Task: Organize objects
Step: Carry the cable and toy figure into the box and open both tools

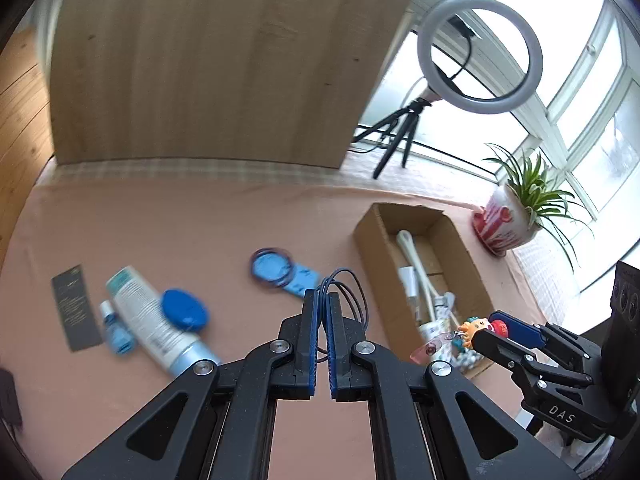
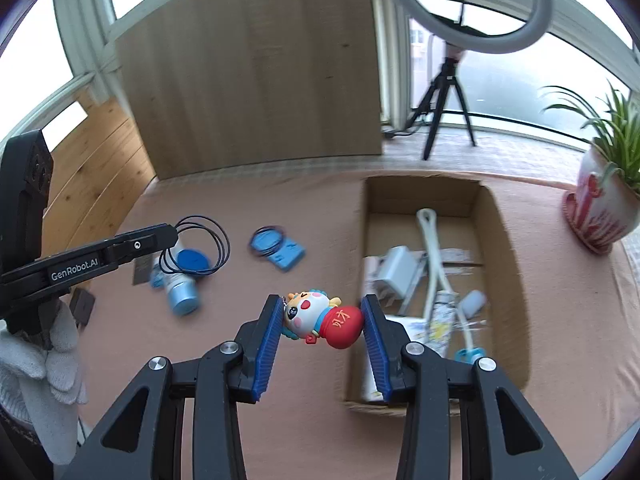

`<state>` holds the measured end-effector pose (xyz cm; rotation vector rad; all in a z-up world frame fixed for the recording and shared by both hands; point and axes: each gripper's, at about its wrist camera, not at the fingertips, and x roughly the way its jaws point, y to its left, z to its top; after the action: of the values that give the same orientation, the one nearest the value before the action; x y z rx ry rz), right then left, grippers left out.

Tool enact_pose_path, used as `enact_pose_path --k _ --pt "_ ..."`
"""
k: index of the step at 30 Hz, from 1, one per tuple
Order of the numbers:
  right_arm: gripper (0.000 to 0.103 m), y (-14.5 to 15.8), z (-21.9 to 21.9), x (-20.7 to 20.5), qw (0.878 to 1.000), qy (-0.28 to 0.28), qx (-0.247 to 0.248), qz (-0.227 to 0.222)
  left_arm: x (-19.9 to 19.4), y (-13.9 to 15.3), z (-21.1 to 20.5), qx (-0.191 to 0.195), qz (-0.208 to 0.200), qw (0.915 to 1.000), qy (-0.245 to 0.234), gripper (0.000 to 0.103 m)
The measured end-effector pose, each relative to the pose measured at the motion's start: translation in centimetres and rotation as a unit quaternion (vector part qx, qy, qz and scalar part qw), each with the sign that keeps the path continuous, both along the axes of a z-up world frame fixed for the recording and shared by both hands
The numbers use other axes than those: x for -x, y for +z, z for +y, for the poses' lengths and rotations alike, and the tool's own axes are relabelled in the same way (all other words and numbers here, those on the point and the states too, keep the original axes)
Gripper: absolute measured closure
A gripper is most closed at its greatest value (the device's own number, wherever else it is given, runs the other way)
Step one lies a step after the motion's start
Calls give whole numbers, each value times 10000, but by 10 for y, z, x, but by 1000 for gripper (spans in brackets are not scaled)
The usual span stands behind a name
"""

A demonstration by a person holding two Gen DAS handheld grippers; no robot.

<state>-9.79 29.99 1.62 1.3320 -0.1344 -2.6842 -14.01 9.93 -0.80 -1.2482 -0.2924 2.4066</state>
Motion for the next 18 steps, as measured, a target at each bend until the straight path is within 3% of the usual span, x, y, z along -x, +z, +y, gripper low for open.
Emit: enact_pose_path --k 8,18 --pt "66 -11 62 8 9981 -609 43 -58 32 0 79 16 7 9989 -458 100" --pt "66 -35 105 8 9948 -962 78 -334 68 -28 163 192 -136 9976 -649 100"
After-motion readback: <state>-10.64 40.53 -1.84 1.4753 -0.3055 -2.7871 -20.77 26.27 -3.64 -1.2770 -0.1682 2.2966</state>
